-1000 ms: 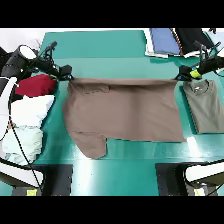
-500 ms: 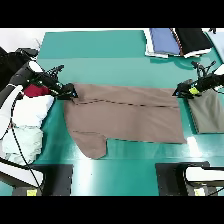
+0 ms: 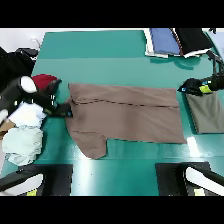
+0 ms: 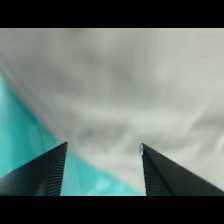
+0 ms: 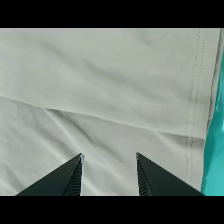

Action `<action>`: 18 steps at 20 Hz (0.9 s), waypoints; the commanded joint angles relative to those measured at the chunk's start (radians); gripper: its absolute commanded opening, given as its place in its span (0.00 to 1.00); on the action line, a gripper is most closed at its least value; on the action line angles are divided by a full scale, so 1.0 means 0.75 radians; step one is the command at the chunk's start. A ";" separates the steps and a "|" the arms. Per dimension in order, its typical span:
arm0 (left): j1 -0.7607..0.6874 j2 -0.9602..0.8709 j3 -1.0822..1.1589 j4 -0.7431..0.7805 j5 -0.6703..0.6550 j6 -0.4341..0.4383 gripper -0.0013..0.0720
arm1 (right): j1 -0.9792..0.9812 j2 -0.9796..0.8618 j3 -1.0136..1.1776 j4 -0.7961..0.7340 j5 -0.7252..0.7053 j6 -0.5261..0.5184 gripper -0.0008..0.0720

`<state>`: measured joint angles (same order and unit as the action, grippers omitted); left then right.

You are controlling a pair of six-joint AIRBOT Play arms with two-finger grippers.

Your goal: Fold the shirts.

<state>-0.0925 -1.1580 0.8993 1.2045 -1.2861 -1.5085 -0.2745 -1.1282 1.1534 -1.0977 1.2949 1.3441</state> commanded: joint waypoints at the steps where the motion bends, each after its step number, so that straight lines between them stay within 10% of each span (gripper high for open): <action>1: -0.051 0.263 -0.389 -0.055 0.082 -0.078 0.75 | 0.001 0.133 -0.094 0.009 -0.047 0.001 0.54; 11: -0.052 0.303 -0.655 -0.427 0.369 -0.002 0.74 | 0.001 0.153 -0.126 0.011 -0.024 0.002 0.55; 12: -0.051 0.303 -0.655 -0.435 0.367 -0.002 0.65 | 0.001 0.153 -0.126 0.011 -0.006 0.002 0.55; 14: -0.051 0.303 -0.638 -0.434 0.342 0.046 0.05 | -0.023 0.153 -0.126 0.006 0.062 0.001 0.55; 18: -0.051 0.305 -0.514 -0.385 0.241 0.068 0.05 | -0.190 0.168 -0.187 -0.172 0.260 -0.001 0.54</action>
<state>-0.1307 -0.9310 0.4656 0.9024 -1.0611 -1.4784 -0.3481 -1.0107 1.0435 -1.1305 1.3853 1.3445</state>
